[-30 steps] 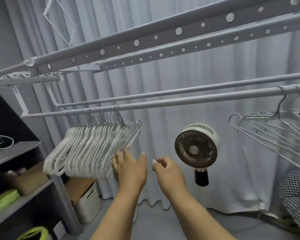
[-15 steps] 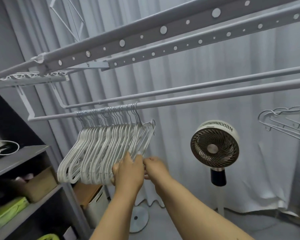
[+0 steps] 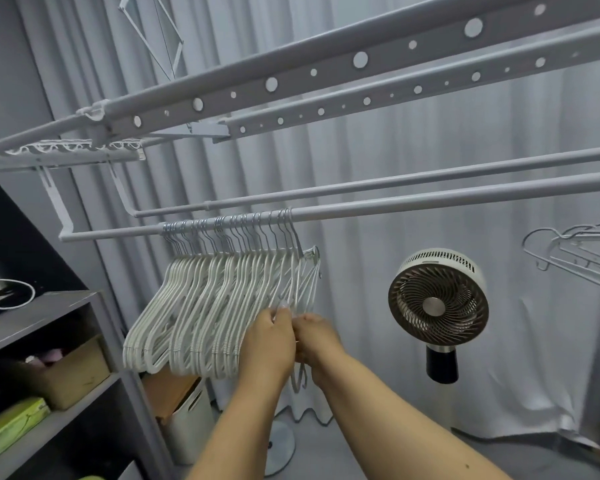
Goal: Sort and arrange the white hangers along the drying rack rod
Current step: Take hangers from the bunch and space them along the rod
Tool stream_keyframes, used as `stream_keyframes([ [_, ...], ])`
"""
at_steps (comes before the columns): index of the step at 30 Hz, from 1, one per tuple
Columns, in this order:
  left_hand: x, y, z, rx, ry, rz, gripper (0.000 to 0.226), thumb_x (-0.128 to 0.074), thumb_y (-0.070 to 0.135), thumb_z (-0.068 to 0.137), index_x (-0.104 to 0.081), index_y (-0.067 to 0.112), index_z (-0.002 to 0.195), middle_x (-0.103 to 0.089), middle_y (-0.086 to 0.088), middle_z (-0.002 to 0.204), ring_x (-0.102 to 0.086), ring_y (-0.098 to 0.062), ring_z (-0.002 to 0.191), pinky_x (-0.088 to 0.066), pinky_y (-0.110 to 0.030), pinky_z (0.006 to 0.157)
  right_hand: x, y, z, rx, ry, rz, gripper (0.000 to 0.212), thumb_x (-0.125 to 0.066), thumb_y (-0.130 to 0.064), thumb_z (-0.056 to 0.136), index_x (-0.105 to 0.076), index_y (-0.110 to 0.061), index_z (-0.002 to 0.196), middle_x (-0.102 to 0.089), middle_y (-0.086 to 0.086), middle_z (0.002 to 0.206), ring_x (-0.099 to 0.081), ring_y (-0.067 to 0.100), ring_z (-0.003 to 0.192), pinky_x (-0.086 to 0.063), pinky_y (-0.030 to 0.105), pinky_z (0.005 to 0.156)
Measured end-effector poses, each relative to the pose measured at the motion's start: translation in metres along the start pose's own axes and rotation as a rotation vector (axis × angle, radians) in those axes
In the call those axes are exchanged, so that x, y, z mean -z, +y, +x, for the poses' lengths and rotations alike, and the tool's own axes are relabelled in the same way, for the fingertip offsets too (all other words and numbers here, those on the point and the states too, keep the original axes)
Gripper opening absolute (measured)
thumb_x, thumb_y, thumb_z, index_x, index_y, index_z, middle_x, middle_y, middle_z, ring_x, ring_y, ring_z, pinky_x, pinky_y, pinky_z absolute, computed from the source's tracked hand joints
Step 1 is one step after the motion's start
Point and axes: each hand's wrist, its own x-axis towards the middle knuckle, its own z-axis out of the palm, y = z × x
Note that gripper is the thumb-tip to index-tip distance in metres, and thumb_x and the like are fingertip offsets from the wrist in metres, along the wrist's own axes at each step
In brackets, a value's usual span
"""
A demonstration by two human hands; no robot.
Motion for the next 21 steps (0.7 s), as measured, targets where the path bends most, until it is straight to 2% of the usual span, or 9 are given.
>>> stream_keyframes([
  [1, -0.001, 0.0, 0.002, 0.011, -0.003, 0.006, 0.029, -0.036, 0.035, 0.103, -0.056, 0.013, 0.103, -0.056, 0.003, 0.092, -0.049, -0.014, 0.08, -0.036, -0.029, 0.071, 0.001, 0.001, 0.001, 0.007, 0.02, 0.008, 0.011, -0.054, -0.019, 0.09, -0.06, -0.012, 0.084, -0.056, 0.012, 0.072, -0.051, 0.022, 0.062, -0.043, 0.025, 0.05],
  [3, -0.003, 0.0, 0.007, 0.02, -0.025, 0.019, 0.029, -0.038, 0.029, 0.102, -0.06, 0.012, 0.11, -0.063, -0.005, 0.099, -0.054, -0.018, 0.082, -0.041, -0.031, 0.07, 0.006, 0.002, 0.001, 0.02, 0.053, 0.013, 0.014, -0.055, -0.018, 0.089, -0.054, -0.013, 0.076, -0.052, 0.01, 0.066, -0.047, 0.021, 0.058, -0.04, 0.026, 0.05],
  [6, -0.01, 0.0, 0.013, 0.034, -0.062, 0.054, 0.04, -0.04, 0.024, 0.1, -0.049, 0.015, 0.138, -0.06, -0.009, 0.127, -0.057, -0.026, 0.11, -0.045, -0.034, 0.088, 0.014, -0.001, -0.001, 0.028, 0.086, 0.045, 0.017, -0.053, -0.014, 0.092, -0.057, -0.011, 0.075, -0.053, 0.008, 0.06, -0.048, 0.02, 0.051, -0.038, 0.022, 0.048],
  [9, -0.016, 0.001, 0.013, 0.032, -0.099, 0.022, 0.044, -0.044, 0.02, 0.099, -0.044, 0.013, 0.143, -0.056, -0.011, 0.135, -0.056, -0.027, 0.119, -0.046, -0.036, 0.098, 0.017, -0.004, -0.001, 0.034, 0.097, 0.082, 0.013, -0.052, -0.01, 0.091, -0.064, -0.007, 0.092, -0.063, 0.01, 0.067, -0.057, 0.022, 0.057, -0.043, 0.024, 0.054],
  [11, -0.019, 0.001, 0.014, 0.017, -0.106, 0.0, 0.046, -0.045, 0.018, 0.099, -0.042, 0.013, 0.144, -0.055, -0.011, 0.138, -0.056, -0.028, 0.12, -0.046, -0.041, 0.102, 0.02, -0.005, -0.002, 0.043, 0.094, 0.116, 0.014, -0.049, -0.007, 0.091, -0.063, -0.009, 0.088, -0.065, 0.016, 0.077, -0.058, 0.025, 0.068, -0.044, 0.031, 0.063],
  [13, -0.022, 0.002, 0.015, 0.006, -0.108, -0.007, 0.047, -0.044, 0.016, 0.098, -0.041, 0.013, 0.145, -0.052, -0.012, 0.14, -0.056, -0.028, 0.12, -0.047, -0.042, 0.101, 0.024, -0.007, -0.003, 0.04, 0.095, 0.13, 0.015, -0.047, -0.006, 0.092, -0.061, -0.01, 0.086, -0.062, 0.017, 0.078, -0.056, 0.025, 0.068, -0.043, 0.032, 0.062],
  [16, -0.025, 0.004, 0.013, -0.01, -0.112, 0.005, 0.048, -0.044, 0.015, 0.098, -0.039, 0.011, 0.146, -0.05, -0.014, 0.141, -0.057, -0.029, 0.118, -0.049, -0.041, 0.097, 0.031, -0.01, -0.006, 0.043, 0.122, 0.101, 0.017, -0.046, -0.005, 0.091, -0.059, -0.009, 0.101, -0.06, 0.011, 0.072, -0.048, 0.019, 0.049, -0.036, 0.023, 0.045],
  [18, -0.028, 0.005, 0.012, -0.035, -0.108, 0.043, 0.047, -0.044, 0.016, 0.099, -0.039, 0.01, 0.146, -0.053, -0.012, 0.139, -0.057, -0.028, 0.117, -0.048, -0.037, 0.094, 0.035, -0.011, -0.007, 0.051, 0.14, 0.083, 0.019, -0.047, -0.005, 0.089, -0.059, -0.01, 0.102, -0.06, 0.009, 0.072, -0.045, 0.017, 0.046, -0.032, 0.022, 0.043],
  [21, -0.032, 0.008, 0.007, -0.07, -0.107, 0.037, 0.046, -0.045, 0.015, 0.1, -0.04, 0.01, 0.145, -0.059, -0.004, 0.116, -0.055, -0.015, 0.098, -0.04, -0.027, 0.081, 0.042, -0.012, -0.01, 0.056, 0.138, 0.095, 0.019, -0.047, -0.005, 0.086, -0.058, -0.011, 0.101, -0.06, 0.007, 0.073, -0.042, 0.016, 0.046, -0.031, 0.022, 0.043],
])
